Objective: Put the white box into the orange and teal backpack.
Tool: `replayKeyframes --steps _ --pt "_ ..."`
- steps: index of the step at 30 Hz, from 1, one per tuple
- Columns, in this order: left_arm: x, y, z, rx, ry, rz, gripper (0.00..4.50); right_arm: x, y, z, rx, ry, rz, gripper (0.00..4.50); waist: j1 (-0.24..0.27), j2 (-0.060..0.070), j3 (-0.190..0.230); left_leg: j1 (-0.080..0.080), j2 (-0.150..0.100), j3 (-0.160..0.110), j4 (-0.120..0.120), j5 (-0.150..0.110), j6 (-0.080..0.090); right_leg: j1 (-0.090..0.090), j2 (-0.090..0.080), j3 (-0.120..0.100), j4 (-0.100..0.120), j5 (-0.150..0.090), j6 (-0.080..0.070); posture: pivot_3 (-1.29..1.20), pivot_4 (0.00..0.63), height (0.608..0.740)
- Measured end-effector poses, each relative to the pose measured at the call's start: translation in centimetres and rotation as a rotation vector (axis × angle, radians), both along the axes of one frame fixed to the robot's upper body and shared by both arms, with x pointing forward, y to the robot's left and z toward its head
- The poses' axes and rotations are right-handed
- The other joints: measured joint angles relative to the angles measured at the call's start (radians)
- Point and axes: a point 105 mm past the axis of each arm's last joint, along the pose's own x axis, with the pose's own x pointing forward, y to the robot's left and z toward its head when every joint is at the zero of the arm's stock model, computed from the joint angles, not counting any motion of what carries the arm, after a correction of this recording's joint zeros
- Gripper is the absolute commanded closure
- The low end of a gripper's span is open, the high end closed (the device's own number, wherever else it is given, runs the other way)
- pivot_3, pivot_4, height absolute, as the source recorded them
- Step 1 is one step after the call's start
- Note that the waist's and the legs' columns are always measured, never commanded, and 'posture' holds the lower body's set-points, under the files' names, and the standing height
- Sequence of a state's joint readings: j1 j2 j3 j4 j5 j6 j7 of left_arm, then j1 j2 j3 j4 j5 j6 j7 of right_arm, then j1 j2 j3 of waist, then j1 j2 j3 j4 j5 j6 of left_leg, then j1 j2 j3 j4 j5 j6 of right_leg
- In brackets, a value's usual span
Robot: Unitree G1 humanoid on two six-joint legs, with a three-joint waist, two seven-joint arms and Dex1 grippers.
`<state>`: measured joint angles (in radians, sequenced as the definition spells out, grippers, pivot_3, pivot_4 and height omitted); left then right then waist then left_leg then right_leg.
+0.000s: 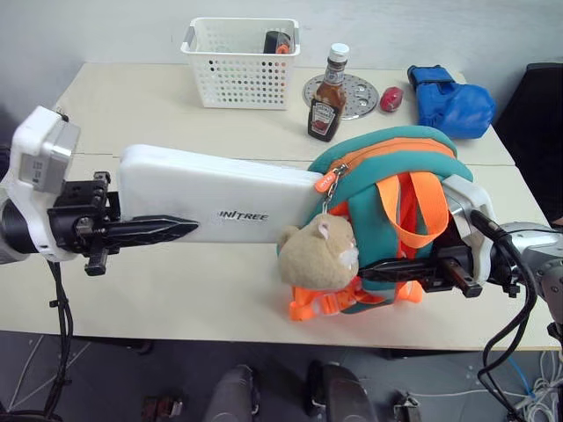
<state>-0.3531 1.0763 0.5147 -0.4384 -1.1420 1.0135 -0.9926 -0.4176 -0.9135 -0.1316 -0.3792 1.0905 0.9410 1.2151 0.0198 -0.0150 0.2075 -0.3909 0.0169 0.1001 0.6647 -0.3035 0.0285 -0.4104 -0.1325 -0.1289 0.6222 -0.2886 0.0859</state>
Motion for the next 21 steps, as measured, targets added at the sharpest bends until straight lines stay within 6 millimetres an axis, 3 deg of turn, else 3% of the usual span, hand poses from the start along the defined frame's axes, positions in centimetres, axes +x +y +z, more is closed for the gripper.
replayKeyframes --steps 8,17,21 --pt "1.3 -1.7 -3.5 0.108 -0.037 -0.004 3.11 0.3 -0.2 0.2 -0.012 0.006 -0.006 4.48 0.004 0.000 0.000 0.000 0.000 0.001 0.000 0.000 0.000 0.000 0.000 0.000 0.000 0.000 0.000 0.00 0.150 0.740" --pt "2.8 -4.5 -2.2 -0.020 -0.114 -0.010 3.11 -0.1 -0.2 0.3 -0.013 0.009 0.009 4.48 0.007 0.000 0.000 0.000 -0.001 0.001 0.001 0.000 0.001 0.001 0.000 0.000 0.000 0.001 0.001 0.00 0.150 0.740" --pt "3.1 -6.2 -2.9 -0.050 -0.085 -0.020 3.11 -0.4 0.0 0.2 -0.011 0.013 0.021 4.48 0.003 0.000 0.000 0.000 0.000 0.001 0.001 0.000 0.001 0.001 0.001 0.000 0.000 0.001 0.001 0.00 0.150 0.740"
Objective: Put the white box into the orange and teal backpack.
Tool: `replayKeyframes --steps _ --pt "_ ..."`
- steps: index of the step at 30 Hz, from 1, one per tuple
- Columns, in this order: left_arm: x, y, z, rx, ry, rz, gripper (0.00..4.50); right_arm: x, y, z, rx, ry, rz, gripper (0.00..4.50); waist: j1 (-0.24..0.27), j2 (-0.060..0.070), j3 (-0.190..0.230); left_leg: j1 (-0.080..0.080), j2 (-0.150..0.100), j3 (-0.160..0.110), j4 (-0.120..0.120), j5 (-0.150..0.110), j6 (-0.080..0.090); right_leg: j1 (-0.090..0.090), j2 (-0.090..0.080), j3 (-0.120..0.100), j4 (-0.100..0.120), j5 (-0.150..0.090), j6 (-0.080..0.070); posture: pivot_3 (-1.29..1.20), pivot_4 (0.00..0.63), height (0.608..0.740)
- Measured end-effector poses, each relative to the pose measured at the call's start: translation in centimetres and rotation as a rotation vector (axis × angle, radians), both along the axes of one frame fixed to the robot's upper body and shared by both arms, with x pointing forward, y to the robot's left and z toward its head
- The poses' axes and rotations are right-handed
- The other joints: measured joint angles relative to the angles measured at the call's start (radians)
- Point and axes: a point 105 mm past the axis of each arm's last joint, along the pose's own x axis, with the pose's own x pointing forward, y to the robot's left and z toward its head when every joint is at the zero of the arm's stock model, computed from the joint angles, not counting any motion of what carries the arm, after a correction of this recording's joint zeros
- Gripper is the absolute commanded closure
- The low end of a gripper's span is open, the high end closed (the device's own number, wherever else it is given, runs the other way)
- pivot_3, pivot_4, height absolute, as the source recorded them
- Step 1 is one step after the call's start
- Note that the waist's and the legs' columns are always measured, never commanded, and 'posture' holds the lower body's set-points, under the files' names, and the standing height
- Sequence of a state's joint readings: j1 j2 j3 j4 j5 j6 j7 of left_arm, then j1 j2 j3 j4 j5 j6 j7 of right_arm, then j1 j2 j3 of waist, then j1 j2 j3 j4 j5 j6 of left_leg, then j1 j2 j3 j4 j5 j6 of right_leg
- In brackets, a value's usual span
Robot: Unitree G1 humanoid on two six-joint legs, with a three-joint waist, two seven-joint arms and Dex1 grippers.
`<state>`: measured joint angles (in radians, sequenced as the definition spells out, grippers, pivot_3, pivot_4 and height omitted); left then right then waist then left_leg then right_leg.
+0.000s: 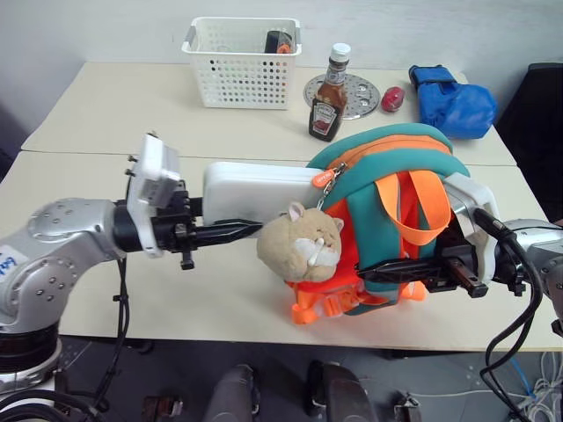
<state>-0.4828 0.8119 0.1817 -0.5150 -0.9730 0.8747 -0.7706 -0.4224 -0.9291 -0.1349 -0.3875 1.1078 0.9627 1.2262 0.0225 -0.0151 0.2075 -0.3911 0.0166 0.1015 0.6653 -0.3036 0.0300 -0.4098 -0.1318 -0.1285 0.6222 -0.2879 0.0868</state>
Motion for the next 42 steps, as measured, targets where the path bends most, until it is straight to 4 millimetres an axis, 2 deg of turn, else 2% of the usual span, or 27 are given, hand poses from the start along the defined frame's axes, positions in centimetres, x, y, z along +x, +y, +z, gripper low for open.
replayKeyframes --steps 6,12,16,19,21,24,29,31,33,36,39,42 --pt "0.9 -2.9 -2.8 0.095 0.023 -0.004 3.11 -0.1 0.7 0.2 0.028 -0.008 0.023 4.48 0.002 0.000 0.000 0.000 -0.001 0.000 0.001 0.001 0.001 0.000 0.002 0.000 0.000 0.000 0.000 0.00 0.150 0.740" --pt "2.8 -5.5 -4.2 0.149 -0.004 -0.045 3.11 -0.5 1.6 0.4 0.042 -0.031 0.050 4.48 0.004 0.000 0.000 0.000 -0.001 0.000 0.001 0.001 0.002 0.001 0.002 -0.001 0.000 0.000 0.000 0.00 0.150 0.740" --pt "4.3 -7.0 -4.9 0.160 -0.025 -0.068 3.11 -0.2 1.9 0.2 0.053 -0.033 0.033 4.48 0.004 0.000 0.000 0.000 -0.002 0.000 0.002 0.002 0.003 0.001 0.001 -0.001 0.000 0.001 0.001 0.00 0.150 0.740" --pt "4.7 -8.0 -5.4 0.147 -0.013 -0.090 3.11 0.2 2.1 0.0 0.061 -0.050 0.007 4.48 0.004 0.000 0.000 0.000 -0.002 0.000 0.003 0.002 0.003 0.001 0.001 0.000 0.001 0.001 0.002 0.00 0.150 0.740" --pt "4.8 -8.1 -5.4 0.145 -0.010 -0.094 2.38 0.4 2.2 -0.2 0.053 -0.052 -0.007 4.50 0.002 0.000 0.000 0.000 -0.002 0.000 0.003 0.002 0.003 0.001 0.000 0.000 0.000 0.001 0.002 0.00 0.150 0.740" --pt "4.6 -7.3 -5.3 0.149 0.012 -0.105 1.55 0.7 2.3 -0.4 0.053 -0.059 -0.025 4.50 0.001 0.000 0.000 0.000 -0.001 0.000 0.002 0.002 0.003 0.001 0.000 0.000 0.000 0.001 0.002 0.00 0.150 0.740" --pt "3.6 -3.8 -4.2 0.186 0.017 -0.090 0.10 0.6 2.4 -0.9 0.050 -0.050 -0.041 4.50 -0.005 0.000 0.000 0.001 0.000 0.000 0.002 0.002 0.002 0.001 -0.001 0.000 0.000 0.001 0.002 0.00 0.150 0.740" --pt "3.0 -2.3 -3.8 0.204 0.023 -0.085 0.04 0.6 2.4 -1.0 0.050 -0.054 -0.040 4.50 -0.006 0.000 0.000 0.000 0.000 0.000 0.002 0.002 0.002 0.001 -0.001 0.000 0.000 0.001 0.001 0.00 0.150 0.740" --pt "1.9 0.4 -3.1 0.230 0.049 -0.073 0.04 0.6 2.4 -1.1 0.053 -0.061 -0.046 4.50 -0.013 0.000 0.000 0.000 0.000 0.000 0.002 0.002 0.002 0.001 0.000 0.000 0.000 0.001 0.001 0.00 0.150 0.740" --pt "0.6 3.0 -0.7 0.240 0.029 -0.059 0.04 0.7 2.4 -1.2 0.048 -0.067 -0.056 4.50 -0.017 0.000 0.000 0.000 0.000 0.000 0.002 0.001 0.002 0.001 -0.001 0.000 0.000 0.001 0.001 0.00 0.150 0.740" --pt "-0.6 3.8 1.3 0.184 0.039 -0.084 0.04 0.8 2.4 -1.2 0.048 -0.080 -0.061 4.50 -0.015 0.000 0.000 0.000 0.000 -0.001 0.002 0.001 0.002 0.001 -0.001 0.000 0.000 0.001 0.001 0.00 0.150 0.740" --pt "-1.4 3.3 3.4 0.127 0.026 -0.118 0.04 0.9 2.4 -1.3 0.048 -0.083 -0.065 4.50 -0.011 0.000 0.000 0.000 -0.001 -0.001 0.002 0.001 0.002 0.001 -0.001 0.000 0.000 0.001 0.001 0.00 0.150 0.740"
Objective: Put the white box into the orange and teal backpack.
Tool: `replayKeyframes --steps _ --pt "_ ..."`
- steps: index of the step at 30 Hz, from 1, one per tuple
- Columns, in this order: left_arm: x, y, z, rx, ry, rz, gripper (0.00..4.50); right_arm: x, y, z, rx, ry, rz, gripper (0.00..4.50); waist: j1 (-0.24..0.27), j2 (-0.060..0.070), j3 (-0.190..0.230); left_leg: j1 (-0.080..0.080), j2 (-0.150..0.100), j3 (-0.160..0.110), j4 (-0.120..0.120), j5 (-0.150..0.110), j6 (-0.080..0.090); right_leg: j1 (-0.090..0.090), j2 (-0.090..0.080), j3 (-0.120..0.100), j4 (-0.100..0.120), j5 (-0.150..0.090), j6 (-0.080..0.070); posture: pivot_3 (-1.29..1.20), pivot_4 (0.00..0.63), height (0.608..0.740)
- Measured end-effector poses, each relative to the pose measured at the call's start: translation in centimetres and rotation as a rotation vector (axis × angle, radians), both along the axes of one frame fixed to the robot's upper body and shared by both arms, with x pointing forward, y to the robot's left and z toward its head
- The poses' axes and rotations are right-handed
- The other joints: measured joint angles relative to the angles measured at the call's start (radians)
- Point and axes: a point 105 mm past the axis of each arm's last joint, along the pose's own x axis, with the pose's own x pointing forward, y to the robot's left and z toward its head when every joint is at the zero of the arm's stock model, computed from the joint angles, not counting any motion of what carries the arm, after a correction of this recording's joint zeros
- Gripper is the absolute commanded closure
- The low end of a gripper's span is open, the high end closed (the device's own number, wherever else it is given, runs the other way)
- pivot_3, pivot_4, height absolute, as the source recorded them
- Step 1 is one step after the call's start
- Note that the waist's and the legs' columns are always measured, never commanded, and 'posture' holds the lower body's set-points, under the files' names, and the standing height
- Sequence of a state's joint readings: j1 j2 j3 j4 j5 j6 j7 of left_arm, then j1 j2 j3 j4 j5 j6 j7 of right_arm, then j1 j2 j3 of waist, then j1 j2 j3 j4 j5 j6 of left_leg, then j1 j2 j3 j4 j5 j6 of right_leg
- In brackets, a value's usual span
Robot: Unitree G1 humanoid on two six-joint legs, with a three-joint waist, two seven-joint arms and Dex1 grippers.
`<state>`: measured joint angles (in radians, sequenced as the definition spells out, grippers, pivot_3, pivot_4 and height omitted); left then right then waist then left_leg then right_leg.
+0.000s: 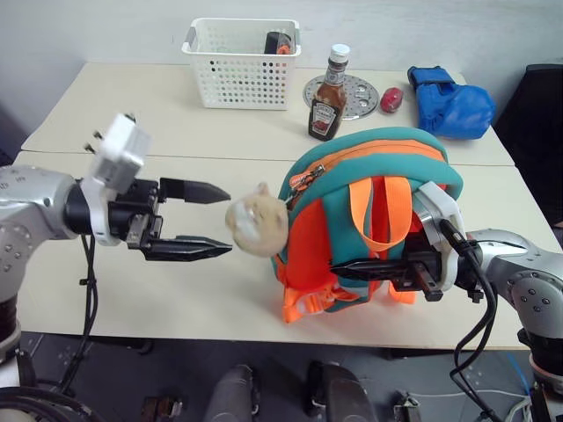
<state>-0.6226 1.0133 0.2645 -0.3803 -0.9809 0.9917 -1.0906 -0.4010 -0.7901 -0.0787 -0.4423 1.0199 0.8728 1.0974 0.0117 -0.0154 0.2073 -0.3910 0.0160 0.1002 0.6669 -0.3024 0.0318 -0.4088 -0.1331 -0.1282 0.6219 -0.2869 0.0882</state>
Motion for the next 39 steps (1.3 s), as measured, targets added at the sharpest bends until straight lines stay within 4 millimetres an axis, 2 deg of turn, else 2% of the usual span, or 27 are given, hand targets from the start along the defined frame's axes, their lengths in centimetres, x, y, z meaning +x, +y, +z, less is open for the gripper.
replayKeyframes --steps 2,7,13,17,21,26,30,33,36,39 --pt "0.0 -0.5 0.5 0.004 -0.035 0.013 0.04 0.1 0.1 0.0 0.001 0.001 0.000 4.50 0.001 0.000 0.000 0.000 0.000 0.000 0.000 0.000 0.000 0.000 0.000 0.000 0.000 0.000 0.000 0.00 0.150 0.740" --pt "1.5 -2.4 -1.7 0.062 -0.049 0.070 0.04 0.2 0.1 0.0 0.003 0.004 0.003 4.50 0.000 0.000 0.000 0.001 0.000 0.002 0.000 0.000 0.000 -0.001 0.002 0.002 0.001 0.000 0.000 0.00 0.150 0.740" --pt "3.3 -2.6 -2.8 0.140 -0.165 0.151 0.04 0.0 0.1 0.1 0.006 0.008 0.016 4.50 0.000 0.000 0.000 0.001 0.000 0.003 -0.001 0.000 0.000 -0.001 0.002 0.002 0.000 0.000 0.000 0.00 0.150 0.740" --pt "4.1 -2.7 -2.9 0.109 -0.171 0.172 0.04 -0.3 0.0 0.1 0.012 0.014 0.026 4.50 0.004 0.000 0.000 0.001 0.000 0.003 -0.001 0.000 0.000 -0.001 0.002 0.002 0.000 0.000 0.000 0.00 0.150 0.740" --pt "4.2 -3.3 -3.1 0.078 -0.158 0.160 0.88 -0.6 0.1 0.1 0.014 0.012 0.030 4.50 0.007 0.000 0.000 0.001 0.000 0.003 -0.001 0.000 0.000 -0.001 0.001 0.002 0.000 0.000 0.000 0.00 0.150 0.740" --pt "4.0 -3.4 -3.7 0.090 -0.139 0.146 2.52 -0.6 0.2 0.2 0.016 0.012 0.024 4.50 0.009 0.000 0.000 0.001 0.000 0.003 -0.001 0.000 0.000 -0.001 0.001 0.002 0.001 0.000 0.000 0.00 0.150 0.740" --pt "3.9 -2.8 -4.2 0.126 -0.140 0.138 3.52 -0.6 0.2 0.0 0.021 0.022 0.016 4.50 0.009 0.000 0.000 0.001 0.000 0.003 -0.001 0.000 0.000 -0.001 0.002 0.002 0.000 0.000 0.000 0.00 0.150 0.740" --pt "4.2 -1.8 -4.1 0.156 -0.142 0.152 3.87 -0.7 0.2 -0.1 0.022 0.024 0.012 4.50 0.009 0.000 0.000 0.001 0.000 0.003 -0.001 0.000 0.000 -0.001 0.002 0.002 0.001 0.000 0.000 0.00 0.150 0.740" --pt "4.8 -0.6 -3.8 0.180 -0.143 0.177 3.92 -0.7 0.1 -0.1 0.028 0.028 0.008 4.50 0.009 0.000 0.000 0.001 0.000 0.003 -0.001 0.000 0.000 -0.001 0.002 0.002 0.000 0.000 0.000 0.00 0.150 0.740" --pt "5.1 0.2 -2.3 0.181 -0.169 0.183 3.92 -0.7 0.1 -0.1 0.031 0.028 0.002 4.50 0.010 0.000 0.000 0.001 0.000 0.004 -0.001 0.000 0.000 -0.002 0.002 0.002 0.000 0.000 0.000 0.00 0.150 0.740"
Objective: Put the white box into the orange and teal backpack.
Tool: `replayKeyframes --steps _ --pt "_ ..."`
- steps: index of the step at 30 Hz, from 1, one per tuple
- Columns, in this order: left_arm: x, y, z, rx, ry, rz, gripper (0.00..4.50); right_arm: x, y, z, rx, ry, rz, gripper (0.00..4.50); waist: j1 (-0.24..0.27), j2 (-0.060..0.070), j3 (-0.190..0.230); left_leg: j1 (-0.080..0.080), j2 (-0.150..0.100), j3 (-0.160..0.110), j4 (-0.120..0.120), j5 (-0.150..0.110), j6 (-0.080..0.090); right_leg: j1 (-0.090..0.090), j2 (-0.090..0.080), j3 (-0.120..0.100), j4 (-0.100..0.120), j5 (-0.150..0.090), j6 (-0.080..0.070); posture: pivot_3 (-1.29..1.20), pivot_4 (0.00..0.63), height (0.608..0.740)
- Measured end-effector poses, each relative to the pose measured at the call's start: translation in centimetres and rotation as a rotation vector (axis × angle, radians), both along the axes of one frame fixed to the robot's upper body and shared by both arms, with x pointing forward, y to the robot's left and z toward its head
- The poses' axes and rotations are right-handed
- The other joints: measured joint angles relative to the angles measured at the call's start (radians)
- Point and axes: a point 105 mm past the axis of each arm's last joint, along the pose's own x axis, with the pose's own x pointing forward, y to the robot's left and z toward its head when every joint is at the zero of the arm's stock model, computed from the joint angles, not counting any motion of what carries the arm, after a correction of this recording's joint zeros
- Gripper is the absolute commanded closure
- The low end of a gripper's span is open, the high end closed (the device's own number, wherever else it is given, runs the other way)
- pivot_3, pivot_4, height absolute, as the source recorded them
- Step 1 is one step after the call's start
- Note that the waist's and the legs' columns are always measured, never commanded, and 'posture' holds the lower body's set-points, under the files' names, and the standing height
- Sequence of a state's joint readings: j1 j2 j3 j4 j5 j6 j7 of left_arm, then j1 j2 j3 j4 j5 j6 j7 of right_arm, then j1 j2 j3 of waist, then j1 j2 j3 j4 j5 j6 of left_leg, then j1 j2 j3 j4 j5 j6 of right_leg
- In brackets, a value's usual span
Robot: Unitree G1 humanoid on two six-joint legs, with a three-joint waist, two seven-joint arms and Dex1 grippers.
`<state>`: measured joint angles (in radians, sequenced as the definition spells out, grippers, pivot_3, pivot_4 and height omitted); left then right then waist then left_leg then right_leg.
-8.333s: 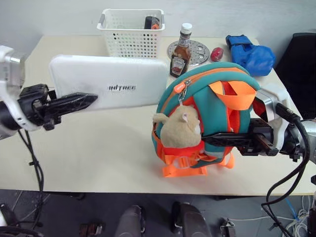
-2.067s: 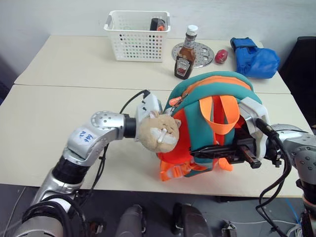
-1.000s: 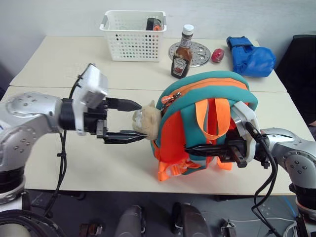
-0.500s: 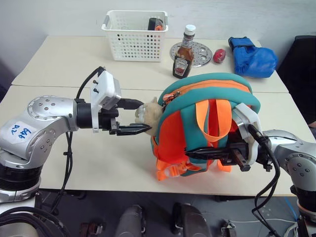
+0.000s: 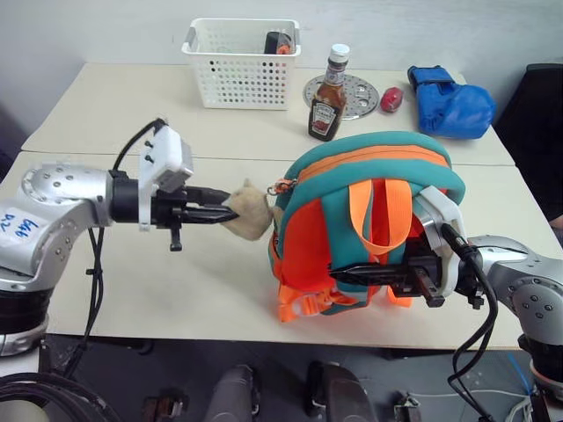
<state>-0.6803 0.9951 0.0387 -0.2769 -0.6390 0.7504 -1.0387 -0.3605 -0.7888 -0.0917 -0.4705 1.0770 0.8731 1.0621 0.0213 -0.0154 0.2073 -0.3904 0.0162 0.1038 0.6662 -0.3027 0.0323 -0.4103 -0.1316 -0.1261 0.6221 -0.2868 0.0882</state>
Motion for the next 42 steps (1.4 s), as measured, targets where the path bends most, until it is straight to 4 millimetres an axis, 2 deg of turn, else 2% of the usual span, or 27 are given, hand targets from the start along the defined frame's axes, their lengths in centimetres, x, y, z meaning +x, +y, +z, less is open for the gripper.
replayKeyframes --steps 2,4,9,11,14,20,27,28,31,34,36,39,42 --pt "-0.3 0.6 0.8 0.012 -0.006 -0.009 3.92 0.0 0.0 -0.1 0.001 0.004 -0.006 4.50 -0.003 0.000 0.000 0.000 0.000 0.001 0.000 0.000 0.000 0.000 0.000 0.000 0.000 0.000 0.000 0.00 0.150 0.740" --pt "-1.0 1.0 0.7 0.048 0.009 -0.035 3.92 0.0 -0.1 -0.3 0.002 0.010 -0.010 4.50 -0.006 0.000 0.000 0.000 0.000 0.001 -0.001 0.000 0.000 0.000 0.000 0.000 0.000 0.000 0.000 0.00 0.150 0.740" --pt "-2.5 2.0 -2.5 0.164 0.090 -0.073 3.92 0.0 -0.1 -0.3 0.009 0.007 -0.014 4.50 -0.014 0.000 0.000 0.000 0.000 0.002 -0.001 0.000 0.000 -0.001 0.000 0.001 0.000 0.000 0.000 0.00 0.150 0.740" --pt "-2.9 2.8 -4.1 0.278 0.094 -0.072 3.92 0.1 -0.1 -0.4 0.010 0.009 -0.019 4.50 -0.019 0.000 0.000 0.001 0.000 0.002 -0.001 0.000 0.000 -0.001 0.000 0.001 0.000 0.000 0.000 0.00 0.150 0.740" --pt "-2.9 3.2 -6.2 0.382 0.080 -0.082 3.92 0.1 -0.1 -0.4 0.010 0.009 -0.023 4.50 -0.019 0.000 0.000 0.001 0.000 0.002 -0.001 -0.001 0.000 -0.001 -0.001 0.002 0.000 0.000 0.000 0.00 0.150 0.740" --pt "-1.8 1.4 -9.7 0.427 0.033 -0.098 3.92 0.1 -0.1 -0.5 0.014 0.010 -0.026 4.50 -0.019 0.000 0.000 0.000 0.001 0.002 -0.001 -0.002 0.001 -0.001 -0.001 0.003 0.000 0.000 0.000 0.00 0.150 0.740" --pt "-0.3 -1.0 -10.6 0.308 -0.006 -0.072 3.92 0.3 -0.2 -0.8 0.012 0.008 -0.054 4.50 -0.011 0.000 0.000 0.001 0.000 0.002 0.000 -0.002 0.002 0.000 -0.001 0.003 0.000 0.001 0.001 0.00 0.150 0.740" --pt "-0.2 -1.1 -10.6 0.284 0.009 -0.062 3.92 0.5 -0.2 -0.8 0.008 0.005 -0.070 3.85 -0.009 0.000 0.000 0.001 0.000 0.002 0.001 -0.002 0.002 -0.001 -0.002 0.003 0.001 0.001 0.001 0.00 0.150 0.740" --pt "-0.2 -1.0 -10.4 0.251 0.042 -0.043 3.92 1.1 -0.4 -1.2 -0.016 -0.004 -0.129 2.83 -0.007 0.000 0.000 0.001 0.000 0.002 0.001 -0.002 0.002 -0.001 -0.002 0.003 0.000 0.001 0.001 0.00 0.150 0.740" --pt "-0.1 -0.3 -9.9 0.218 0.064 -0.016 2.98 1.4 -1.5 -2.5 -0.074 0.015 -0.201 1.82 0.000 0.000 0.000 0.000 0.000 0.002 0.000 -0.002 0.002 -0.001 -0.001 0.003 0.000 0.001 0.001 0.00 0.150 0.740" --pt "-0.8 1.2 -9.5 0.176 0.126 0.013 2.30 1.1 -3.7 -3.6 -0.124 0.050 -0.285 1.12 0.002 0.000 0.000 -0.001 0.000 0.002 0.000 -0.002 0.002 -0.001 -0.001 0.002 0.000 0.001 0.001 0.00 0.150 0.740" --pt "-1.8 2.5 -8.7 0.108 0.185 0.028 1.34 0.7 -6.4 -3.5 -0.159 0.044 -0.376 0.08 0.003 0.000 0.000 -0.001 0.000 0.002 0.000 -0.003 0.003 0.000 -0.001 0.002 -0.001 0.002 0.003 0.00 0.150 0.740" --pt "-2.7 3.9 -7.6 0.003 0.252 0.064 0.38 -0.4 -9.6 -3.4 -0.202 0.066 -0.462 0.00 0.004 0.000 0.000 -0.001 0.000 0.002 0.000 -0.003 0.004 0.001 -0.001 0.002 -0.002 0.002 0.003 0.00 0.150 0.740"
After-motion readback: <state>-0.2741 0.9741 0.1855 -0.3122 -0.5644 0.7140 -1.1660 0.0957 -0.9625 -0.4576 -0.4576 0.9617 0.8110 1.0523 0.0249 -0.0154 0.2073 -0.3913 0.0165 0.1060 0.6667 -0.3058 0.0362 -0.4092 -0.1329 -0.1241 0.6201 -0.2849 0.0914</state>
